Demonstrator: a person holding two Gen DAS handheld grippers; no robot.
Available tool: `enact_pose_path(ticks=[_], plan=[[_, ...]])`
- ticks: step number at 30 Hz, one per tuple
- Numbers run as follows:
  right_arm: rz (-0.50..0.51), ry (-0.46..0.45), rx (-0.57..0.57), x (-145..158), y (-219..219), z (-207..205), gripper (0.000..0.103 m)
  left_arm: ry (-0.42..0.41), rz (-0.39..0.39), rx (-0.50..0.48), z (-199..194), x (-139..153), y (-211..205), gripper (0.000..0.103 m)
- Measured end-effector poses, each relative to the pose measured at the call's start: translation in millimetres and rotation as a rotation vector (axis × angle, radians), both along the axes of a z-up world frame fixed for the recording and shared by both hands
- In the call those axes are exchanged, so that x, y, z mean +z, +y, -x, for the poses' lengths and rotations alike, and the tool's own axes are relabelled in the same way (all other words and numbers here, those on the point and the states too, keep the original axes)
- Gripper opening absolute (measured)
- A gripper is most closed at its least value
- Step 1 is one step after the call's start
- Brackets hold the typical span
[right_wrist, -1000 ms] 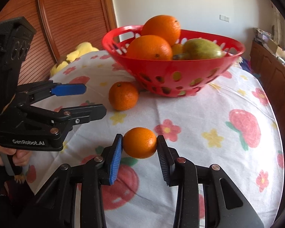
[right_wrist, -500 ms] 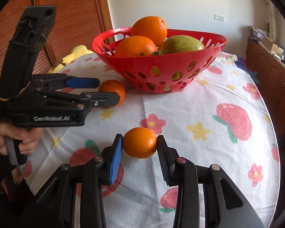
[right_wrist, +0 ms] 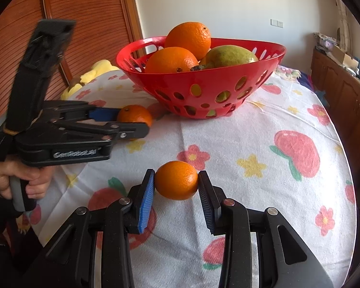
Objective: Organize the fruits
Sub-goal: 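Grasp the small orange with the right tool while the left tool grasps the other orange, then carry both oranges up and over the red basket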
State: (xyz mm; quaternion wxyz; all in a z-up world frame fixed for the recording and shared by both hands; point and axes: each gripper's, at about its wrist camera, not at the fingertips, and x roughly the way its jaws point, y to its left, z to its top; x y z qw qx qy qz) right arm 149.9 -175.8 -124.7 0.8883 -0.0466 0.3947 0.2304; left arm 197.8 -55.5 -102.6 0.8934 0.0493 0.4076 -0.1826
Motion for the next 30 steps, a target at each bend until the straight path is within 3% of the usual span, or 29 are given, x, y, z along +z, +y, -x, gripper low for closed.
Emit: enact_pose_path(ticks=[15,30], plan=[[-0.004,-0.01,-0.016,0.9,-2.7,0.4,0.036,-0.127,0.072,0.001,43.2,54.4,20.9,0.044],[-0.007,-0.06,-0.039,18.6,-11.4,4.8,0.036,-0.208,0.09,-0.019,52.1,91.3,19.1,0.044]])
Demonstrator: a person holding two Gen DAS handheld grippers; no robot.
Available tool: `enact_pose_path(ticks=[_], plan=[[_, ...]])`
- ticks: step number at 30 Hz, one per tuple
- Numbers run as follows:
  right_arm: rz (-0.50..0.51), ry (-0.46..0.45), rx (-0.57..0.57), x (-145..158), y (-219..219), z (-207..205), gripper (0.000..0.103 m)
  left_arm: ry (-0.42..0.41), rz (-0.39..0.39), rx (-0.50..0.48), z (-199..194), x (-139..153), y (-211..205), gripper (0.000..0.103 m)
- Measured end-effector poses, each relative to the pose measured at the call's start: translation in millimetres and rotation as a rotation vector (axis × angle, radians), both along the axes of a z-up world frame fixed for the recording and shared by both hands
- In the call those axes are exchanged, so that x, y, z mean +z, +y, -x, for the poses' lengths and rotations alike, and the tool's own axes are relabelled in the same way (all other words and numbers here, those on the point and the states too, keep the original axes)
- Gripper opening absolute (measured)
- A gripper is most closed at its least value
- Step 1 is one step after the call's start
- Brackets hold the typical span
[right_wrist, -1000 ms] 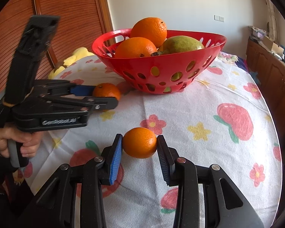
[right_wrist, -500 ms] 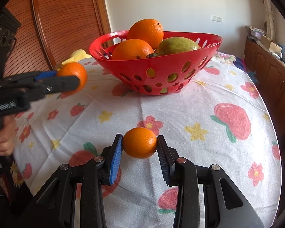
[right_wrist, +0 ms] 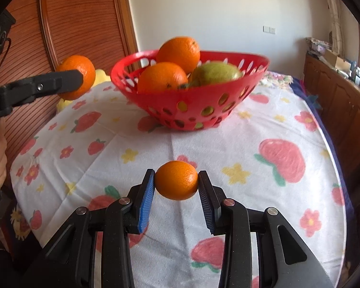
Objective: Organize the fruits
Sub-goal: 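Carry both oranges up and over the red basket, then lower the orange into the basket and open the right tool while the left tool releases its orange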
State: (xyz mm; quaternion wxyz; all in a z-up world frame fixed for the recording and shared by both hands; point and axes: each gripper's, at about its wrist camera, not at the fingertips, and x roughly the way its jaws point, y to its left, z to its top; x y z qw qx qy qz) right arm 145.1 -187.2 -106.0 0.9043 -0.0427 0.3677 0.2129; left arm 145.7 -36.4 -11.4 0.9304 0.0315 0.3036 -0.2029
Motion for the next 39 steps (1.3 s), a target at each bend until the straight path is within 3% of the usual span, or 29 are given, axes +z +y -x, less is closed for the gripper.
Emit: enact_pose_path(ticks=[19,39], plan=[[-0.001,-0.179,-0.008,85.1,-9.2,-15.5,0.036,-0.069,0.025,0.003,-11.7,31.1,2.9,0.044],[0.036,-0.122,0.068,70.7,18.2,-116.8,0.036,-0.007,0.009,0.022,-96.8,10.4,-7.6,0.044]])
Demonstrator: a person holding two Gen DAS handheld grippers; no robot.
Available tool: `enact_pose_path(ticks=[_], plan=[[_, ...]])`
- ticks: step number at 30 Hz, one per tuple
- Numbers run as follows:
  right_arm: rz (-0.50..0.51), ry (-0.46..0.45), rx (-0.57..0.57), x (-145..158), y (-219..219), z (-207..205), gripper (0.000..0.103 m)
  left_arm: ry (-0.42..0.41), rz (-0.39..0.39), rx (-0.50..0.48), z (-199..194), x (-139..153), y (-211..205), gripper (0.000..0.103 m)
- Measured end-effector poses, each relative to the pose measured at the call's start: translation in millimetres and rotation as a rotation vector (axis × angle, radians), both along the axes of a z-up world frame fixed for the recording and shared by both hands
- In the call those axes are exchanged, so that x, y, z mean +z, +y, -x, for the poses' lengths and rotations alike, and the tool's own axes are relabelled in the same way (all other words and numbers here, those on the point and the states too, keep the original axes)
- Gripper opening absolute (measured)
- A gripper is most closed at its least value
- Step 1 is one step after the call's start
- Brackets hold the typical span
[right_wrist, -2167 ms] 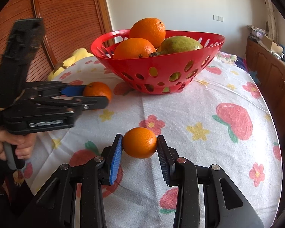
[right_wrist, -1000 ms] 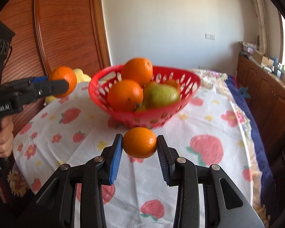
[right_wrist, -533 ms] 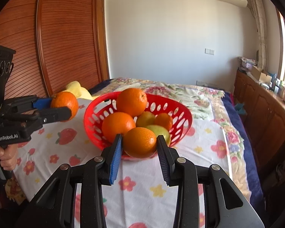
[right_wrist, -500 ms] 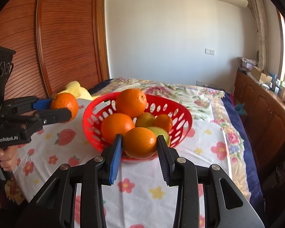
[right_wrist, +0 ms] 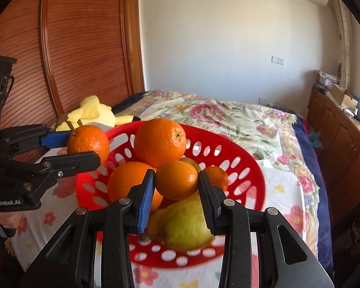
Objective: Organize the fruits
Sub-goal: 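Lower the orange into the basket and open the right tool while the left tool releases its orange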
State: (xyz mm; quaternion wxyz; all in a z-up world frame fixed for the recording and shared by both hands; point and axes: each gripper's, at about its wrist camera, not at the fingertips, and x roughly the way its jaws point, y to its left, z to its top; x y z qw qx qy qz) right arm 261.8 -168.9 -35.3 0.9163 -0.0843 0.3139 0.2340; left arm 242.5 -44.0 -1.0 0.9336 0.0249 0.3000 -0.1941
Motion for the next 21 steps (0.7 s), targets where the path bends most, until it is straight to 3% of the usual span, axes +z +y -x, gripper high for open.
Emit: enact_pose_path(ticks=[7,21], plan=[[0.021,0.04,0.014,-15.3,11.4,-20.7,0.036,0.028,0.004,0.004,-15.4,-12.4,2.6,0.044],[0.009,0.024,0.013,-17.1,13.2,-13.7,0.039,0.047,-0.006,0.042,-25.6,-25.4,11.3,0.045]])
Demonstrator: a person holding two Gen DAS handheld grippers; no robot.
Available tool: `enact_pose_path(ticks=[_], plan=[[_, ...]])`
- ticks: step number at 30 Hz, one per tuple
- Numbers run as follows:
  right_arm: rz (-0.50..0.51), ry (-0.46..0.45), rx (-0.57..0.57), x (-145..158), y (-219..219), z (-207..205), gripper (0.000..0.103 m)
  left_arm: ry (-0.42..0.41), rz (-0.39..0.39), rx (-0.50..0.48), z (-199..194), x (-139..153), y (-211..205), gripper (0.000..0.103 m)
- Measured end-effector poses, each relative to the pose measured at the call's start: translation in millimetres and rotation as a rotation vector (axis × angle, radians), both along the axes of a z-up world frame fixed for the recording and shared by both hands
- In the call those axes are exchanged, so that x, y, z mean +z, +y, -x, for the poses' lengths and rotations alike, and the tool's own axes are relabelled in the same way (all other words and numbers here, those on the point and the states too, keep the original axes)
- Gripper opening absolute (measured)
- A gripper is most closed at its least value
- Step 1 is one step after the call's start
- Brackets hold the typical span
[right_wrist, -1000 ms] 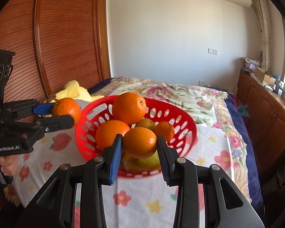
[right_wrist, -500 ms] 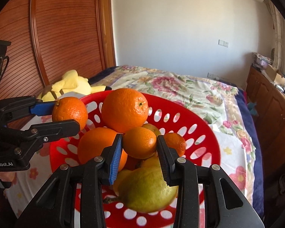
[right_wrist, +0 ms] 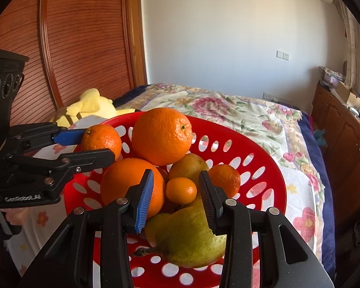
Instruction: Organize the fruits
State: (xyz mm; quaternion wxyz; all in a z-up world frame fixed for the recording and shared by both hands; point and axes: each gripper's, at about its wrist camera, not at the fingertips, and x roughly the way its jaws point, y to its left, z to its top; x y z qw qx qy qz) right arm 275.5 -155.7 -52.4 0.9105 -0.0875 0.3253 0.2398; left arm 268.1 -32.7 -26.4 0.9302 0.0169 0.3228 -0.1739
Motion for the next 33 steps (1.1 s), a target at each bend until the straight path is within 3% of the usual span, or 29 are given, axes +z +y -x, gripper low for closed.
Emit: enact_pose_path(ticks=[13,25,33], plan=[[-0.034,-0.012,-0.021,2.6,-3.6,15.2,0.04,-0.023,-0.003,0.028,13.1,8.3,-0.2,0.051],[-0.086,-0.053,-0.135,13.0,-15.3,53.7,0.044,-0.095,-0.04,0.072,58.7,25.6,1.8,0.054],[-0.12,-0.108,-0.185,27.6,-20.9,83.6,0.048,-0.169,-0.06,0.121,92.1,40.5,7.0,0.068]])
